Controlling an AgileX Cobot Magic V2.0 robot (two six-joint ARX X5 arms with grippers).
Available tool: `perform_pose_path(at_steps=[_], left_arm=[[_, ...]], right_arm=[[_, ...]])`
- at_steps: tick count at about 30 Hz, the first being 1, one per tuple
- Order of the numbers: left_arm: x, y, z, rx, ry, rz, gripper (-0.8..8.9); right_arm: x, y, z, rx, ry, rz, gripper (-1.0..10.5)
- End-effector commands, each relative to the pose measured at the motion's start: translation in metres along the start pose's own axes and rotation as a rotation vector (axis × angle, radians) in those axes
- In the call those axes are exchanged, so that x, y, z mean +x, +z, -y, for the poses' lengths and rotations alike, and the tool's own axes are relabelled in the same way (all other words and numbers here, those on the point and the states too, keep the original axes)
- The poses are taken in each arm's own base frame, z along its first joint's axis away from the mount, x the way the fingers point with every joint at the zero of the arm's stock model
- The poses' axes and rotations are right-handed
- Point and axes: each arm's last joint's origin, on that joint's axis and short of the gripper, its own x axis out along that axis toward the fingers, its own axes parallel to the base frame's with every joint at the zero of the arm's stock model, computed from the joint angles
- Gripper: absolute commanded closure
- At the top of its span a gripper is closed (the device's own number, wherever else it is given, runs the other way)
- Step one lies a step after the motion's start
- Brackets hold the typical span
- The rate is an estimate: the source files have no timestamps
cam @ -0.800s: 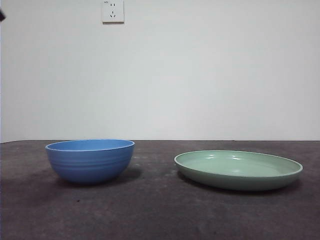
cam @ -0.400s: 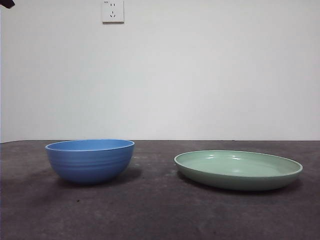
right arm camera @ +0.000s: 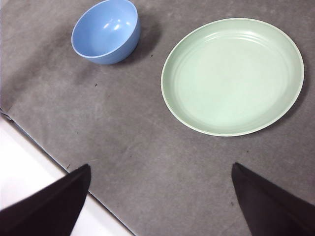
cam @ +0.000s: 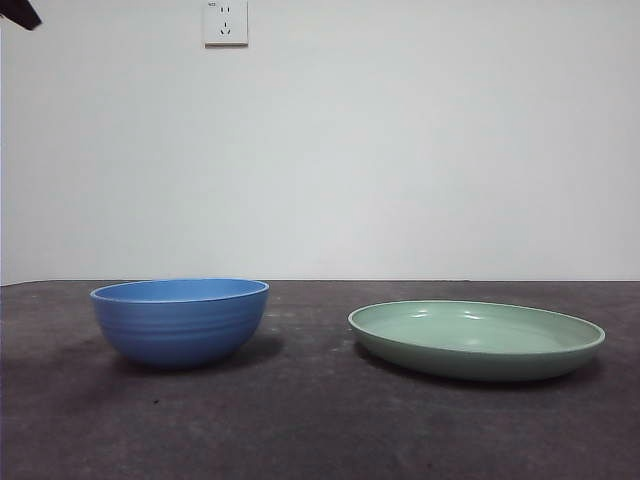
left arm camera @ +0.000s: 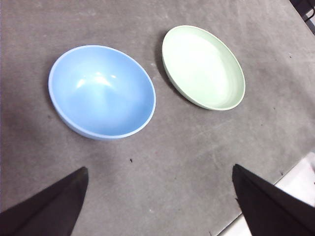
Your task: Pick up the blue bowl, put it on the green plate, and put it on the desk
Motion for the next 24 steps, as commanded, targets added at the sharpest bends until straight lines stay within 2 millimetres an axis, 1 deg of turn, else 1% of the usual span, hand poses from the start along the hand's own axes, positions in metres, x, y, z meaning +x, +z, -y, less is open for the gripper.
perform_pose_path(at_steps=[1,4,10,14,17,20,24], left_arm=[[0.004,0.010,0.000,-0.020,-0.004,0.015,3.49],[0.013,0.019,-0.004,-0.019,0.019,-0.006,3.49],[0.037,0.048,-0.008,-0.010,0.135,-0.068,3.49],[0.059,0.069,-0.011,0.001,0.203,-0.117,3.55],[0.079,0.081,-0.017,0.006,0.270,-0.163,3.60],[0.099,0.087,-0.026,0.015,0.305,-0.211,3.75],[0.124,0.087,-0.039,0.010,0.347,-0.278,3.80]], right_arm=[[-0.003,0.005,-0.002,-0.006,0.004,0.019,4.9],[-0.003,0.005,-0.002,-0.006,0.004,0.019,4.9],[-0.003,0.005,-0.002,-0.007,0.004,0.020,4.9],[-0.003,0.005,-0.002,-0.010,0.004,0.024,4.9],[-0.003,0.005,-0.002,-0.010,0.004,0.024,4.9],[-0.003,0.005,-0.002,-0.010,0.004,0.025,4.9],[-0.003,0.005,-0.002,-0.010,0.004,0.025,4.9]])
